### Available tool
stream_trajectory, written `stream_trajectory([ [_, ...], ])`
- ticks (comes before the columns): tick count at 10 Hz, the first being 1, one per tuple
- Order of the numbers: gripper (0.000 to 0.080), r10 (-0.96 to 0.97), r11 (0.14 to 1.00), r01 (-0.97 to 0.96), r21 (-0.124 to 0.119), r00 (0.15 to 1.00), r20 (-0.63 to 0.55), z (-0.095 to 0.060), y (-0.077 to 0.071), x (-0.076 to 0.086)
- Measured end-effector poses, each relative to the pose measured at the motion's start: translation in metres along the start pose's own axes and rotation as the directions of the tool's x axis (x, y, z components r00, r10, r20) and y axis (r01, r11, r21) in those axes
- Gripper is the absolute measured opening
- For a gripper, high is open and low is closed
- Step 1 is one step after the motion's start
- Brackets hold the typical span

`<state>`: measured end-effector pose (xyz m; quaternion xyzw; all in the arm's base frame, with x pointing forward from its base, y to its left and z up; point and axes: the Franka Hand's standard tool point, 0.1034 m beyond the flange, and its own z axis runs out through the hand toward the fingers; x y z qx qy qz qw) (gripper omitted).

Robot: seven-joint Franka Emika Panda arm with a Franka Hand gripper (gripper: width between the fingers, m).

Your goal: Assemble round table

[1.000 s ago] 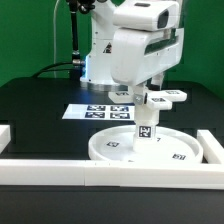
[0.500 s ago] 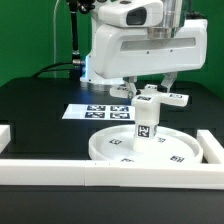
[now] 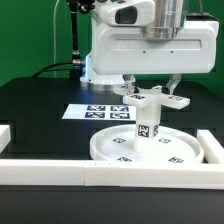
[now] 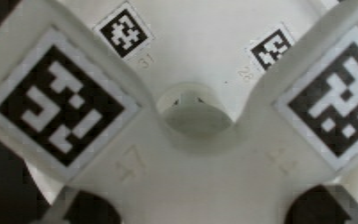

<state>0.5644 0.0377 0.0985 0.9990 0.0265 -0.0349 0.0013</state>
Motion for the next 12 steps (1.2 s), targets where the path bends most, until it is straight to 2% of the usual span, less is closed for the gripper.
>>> stream_trajectory([
  [2,0.0446,0.285,0.957,-0.284,0.050,0.958,-0.009,0.0003,0.0007,0.0022],
  [3,0.0446,0.354,0.933,-0.353,0.065,0.935,-0.007,0.0006,0.0000,0.0020],
  [4,0.0446,0.493,0.867,-0.491,0.088,0.870,0.001,0.0009,-0.0003,0.0014],
  [5,0.0446,0.638,0.765,-0.634,0.113,0.770,0.008,0.0011,-0.0003,0.0005],
  [7,0.0446,0.787,0.611,-0.779,0.143,0.618,0.004,0.0012,-0.0003,-0.0007],
  [8,0.0446,0.823,0.559,-0.815,0.150,0.568,0.018,0.0010,-0.0002,-0.0007],
  [12,0.0446,0.923,0.372,-0.917,0.145,0.382,0.049,0.0008,0.0002,-0.0001],
])
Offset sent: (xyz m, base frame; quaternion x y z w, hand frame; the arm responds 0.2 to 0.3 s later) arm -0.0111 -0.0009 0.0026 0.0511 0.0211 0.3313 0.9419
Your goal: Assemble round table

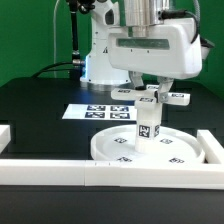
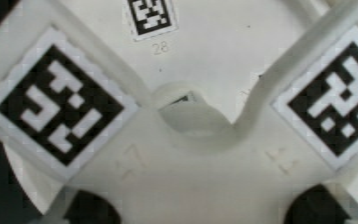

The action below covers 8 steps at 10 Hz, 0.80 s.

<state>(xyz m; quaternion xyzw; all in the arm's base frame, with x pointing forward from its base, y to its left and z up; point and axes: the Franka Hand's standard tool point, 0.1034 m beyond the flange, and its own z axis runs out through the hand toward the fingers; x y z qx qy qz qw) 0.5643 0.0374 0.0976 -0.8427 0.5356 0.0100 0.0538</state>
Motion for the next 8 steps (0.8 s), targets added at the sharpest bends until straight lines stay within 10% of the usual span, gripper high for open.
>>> stream_trajectory([
  [8,0.0446,0.619,0.782,-0.620,0.069,0.785,0.033,0.0002,-0.0003,0.0017],
])
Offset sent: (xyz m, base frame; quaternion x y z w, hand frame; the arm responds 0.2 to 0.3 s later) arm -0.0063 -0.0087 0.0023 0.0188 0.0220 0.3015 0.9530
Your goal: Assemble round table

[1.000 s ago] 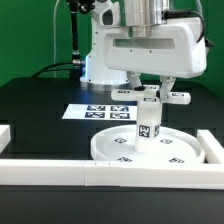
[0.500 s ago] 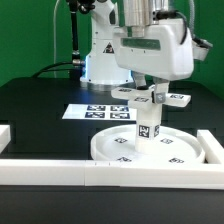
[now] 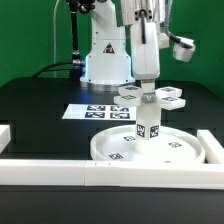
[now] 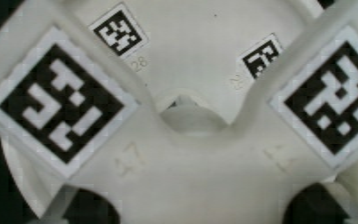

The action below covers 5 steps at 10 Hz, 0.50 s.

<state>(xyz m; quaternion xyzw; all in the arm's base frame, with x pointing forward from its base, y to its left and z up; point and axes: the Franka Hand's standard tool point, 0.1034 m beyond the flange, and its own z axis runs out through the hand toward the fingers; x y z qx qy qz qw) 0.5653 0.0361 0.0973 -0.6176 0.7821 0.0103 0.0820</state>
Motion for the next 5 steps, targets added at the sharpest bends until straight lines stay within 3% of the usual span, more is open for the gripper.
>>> stream_trajectory([
  [2,0.0446,0.156,0.987,-0.156,0.023,0.988,0.000,-0.0001,0.0001,-0.0003],
  [4,0.0448,0.136,0.990,-0.136,0.022,0.991,0.002,0.0006,0.0008,-0.0015],
  [5,0.0592,0.119,0.993,-0.119,0.021,0.993,0.003,-0.0008,0.0006,-0.0022],
])
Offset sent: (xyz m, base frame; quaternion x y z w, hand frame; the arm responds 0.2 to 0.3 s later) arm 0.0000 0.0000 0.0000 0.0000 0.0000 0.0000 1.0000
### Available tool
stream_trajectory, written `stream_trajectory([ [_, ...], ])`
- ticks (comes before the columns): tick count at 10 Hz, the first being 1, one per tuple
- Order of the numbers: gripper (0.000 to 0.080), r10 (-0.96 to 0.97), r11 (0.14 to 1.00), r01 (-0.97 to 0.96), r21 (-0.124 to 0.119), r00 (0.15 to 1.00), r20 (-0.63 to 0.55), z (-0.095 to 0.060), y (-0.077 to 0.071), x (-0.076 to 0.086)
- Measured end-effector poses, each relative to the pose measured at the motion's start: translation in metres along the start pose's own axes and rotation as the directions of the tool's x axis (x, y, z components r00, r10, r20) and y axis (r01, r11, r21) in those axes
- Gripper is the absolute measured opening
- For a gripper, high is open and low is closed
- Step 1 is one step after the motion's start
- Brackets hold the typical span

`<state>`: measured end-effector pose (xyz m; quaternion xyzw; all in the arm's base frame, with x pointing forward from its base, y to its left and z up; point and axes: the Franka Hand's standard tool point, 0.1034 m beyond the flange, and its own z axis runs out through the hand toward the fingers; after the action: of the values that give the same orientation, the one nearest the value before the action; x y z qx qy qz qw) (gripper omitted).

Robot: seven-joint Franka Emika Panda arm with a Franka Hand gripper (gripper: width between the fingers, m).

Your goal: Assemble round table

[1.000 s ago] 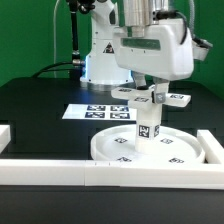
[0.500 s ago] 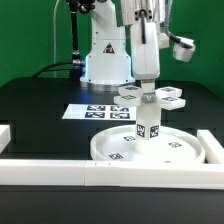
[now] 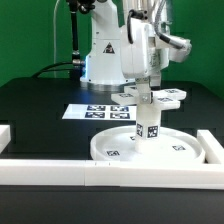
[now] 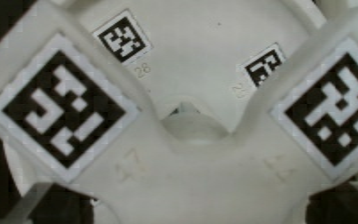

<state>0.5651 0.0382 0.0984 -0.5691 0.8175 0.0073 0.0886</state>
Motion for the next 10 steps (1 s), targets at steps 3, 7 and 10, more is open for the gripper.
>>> stream_trajectory([
  [3,0.0647,-0.056,0.998,0.056,0.011,0.997,0.046,-0.029,-0.007,-0.007],
  [7,0.0649,-0.076,0.997,0.076,0.008,0.996,0.048,-0.030,-0.006,-0.009],
  [10,0.0649,-0.090,0.996,0.090,0.006,0.995,0.047,-0.029,-0.005,-0.009],
])
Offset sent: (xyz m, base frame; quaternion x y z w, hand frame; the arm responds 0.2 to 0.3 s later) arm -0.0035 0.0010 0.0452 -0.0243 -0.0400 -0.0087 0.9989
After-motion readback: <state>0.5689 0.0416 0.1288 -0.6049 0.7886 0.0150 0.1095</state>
